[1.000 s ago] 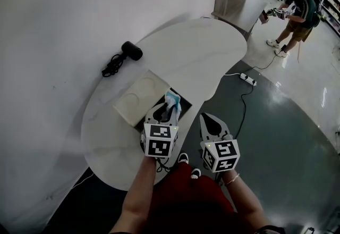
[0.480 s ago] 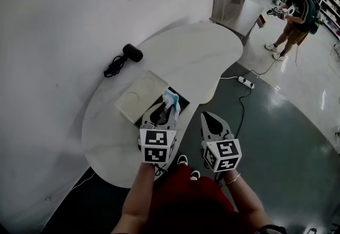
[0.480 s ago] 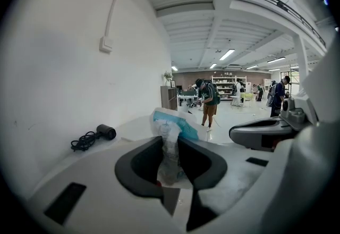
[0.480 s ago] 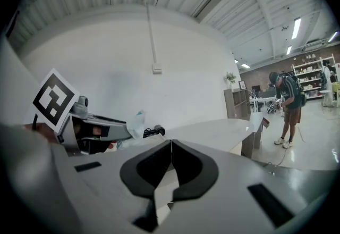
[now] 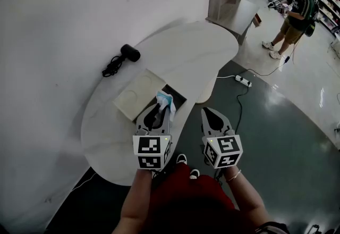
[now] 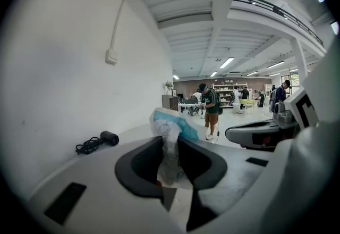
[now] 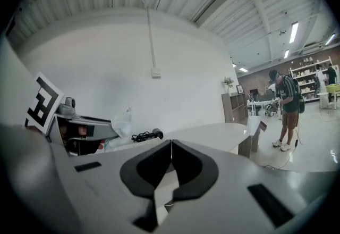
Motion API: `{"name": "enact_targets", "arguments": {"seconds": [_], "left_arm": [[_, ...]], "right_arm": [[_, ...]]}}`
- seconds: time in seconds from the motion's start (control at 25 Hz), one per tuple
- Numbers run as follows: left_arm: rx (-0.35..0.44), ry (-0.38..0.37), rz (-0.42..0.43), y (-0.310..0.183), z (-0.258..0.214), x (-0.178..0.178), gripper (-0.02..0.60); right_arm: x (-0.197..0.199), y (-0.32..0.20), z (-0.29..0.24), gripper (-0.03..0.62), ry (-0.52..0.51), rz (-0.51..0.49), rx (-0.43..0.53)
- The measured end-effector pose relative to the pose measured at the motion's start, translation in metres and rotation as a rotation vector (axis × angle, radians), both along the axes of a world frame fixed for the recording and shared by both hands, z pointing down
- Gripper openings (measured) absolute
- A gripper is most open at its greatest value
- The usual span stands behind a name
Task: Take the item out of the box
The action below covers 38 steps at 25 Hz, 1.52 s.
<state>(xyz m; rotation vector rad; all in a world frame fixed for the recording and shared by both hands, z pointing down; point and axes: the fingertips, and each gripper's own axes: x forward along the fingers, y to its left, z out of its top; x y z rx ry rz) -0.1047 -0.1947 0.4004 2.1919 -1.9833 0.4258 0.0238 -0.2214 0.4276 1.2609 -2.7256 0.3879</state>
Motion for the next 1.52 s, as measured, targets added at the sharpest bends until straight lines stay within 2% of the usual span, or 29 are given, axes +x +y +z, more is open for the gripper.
{"name": "enact_targets", "arguments": {"seconds": [0.24,0.8,1.52], "left_arm": [[0.036,0.035,-0.006,0.015,-0.007,0.000,0.103],[0.153,0.030,-0.005,0.049,-0.036,0.007,0.103],[0.187,0.065,-0.054,0.076,-0.040,0.007,0.103]], "right_arm": [[0.004,0.008,-0.008,0.015,0.004,0.001,0.020],[0.012,0.029,-0.028,0.015,0.013,-0.013,0.084],[0.013,0.047,-0.042,0.015,-0.014,-0.050,0.117]]}}
